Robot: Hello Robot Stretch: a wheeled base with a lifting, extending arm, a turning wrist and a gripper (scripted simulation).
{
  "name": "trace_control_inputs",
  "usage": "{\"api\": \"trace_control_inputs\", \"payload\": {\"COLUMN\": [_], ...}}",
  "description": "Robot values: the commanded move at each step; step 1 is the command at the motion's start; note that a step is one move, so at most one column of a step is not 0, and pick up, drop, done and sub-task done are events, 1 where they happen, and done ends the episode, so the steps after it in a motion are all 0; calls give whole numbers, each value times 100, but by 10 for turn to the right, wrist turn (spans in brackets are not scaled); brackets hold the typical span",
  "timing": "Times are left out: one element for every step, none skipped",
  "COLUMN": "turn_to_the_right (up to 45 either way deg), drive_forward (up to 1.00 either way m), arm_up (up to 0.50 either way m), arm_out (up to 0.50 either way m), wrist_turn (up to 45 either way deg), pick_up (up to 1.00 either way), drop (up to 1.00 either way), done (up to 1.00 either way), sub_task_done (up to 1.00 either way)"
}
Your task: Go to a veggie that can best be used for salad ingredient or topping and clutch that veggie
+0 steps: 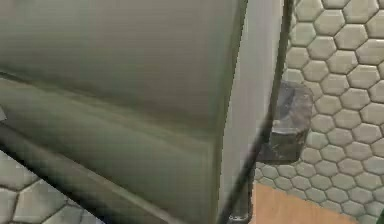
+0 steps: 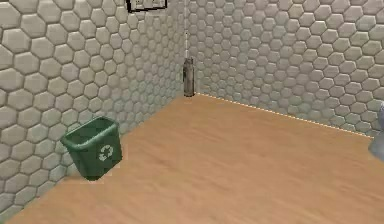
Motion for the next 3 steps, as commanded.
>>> {"api": "trace_control_inputs", "payload": {"turn_to_the_right": [450,450,450], "drive_forward": [0,0,0], "arm_up": [0,0,0], "arm_out": [0,0,0], "wrist_turn": [0,0,0], "pick_up": [0,0,0], "drop": [0,0,0], "done": [0,0,0], "sub_task_done": [0,0,0]}}
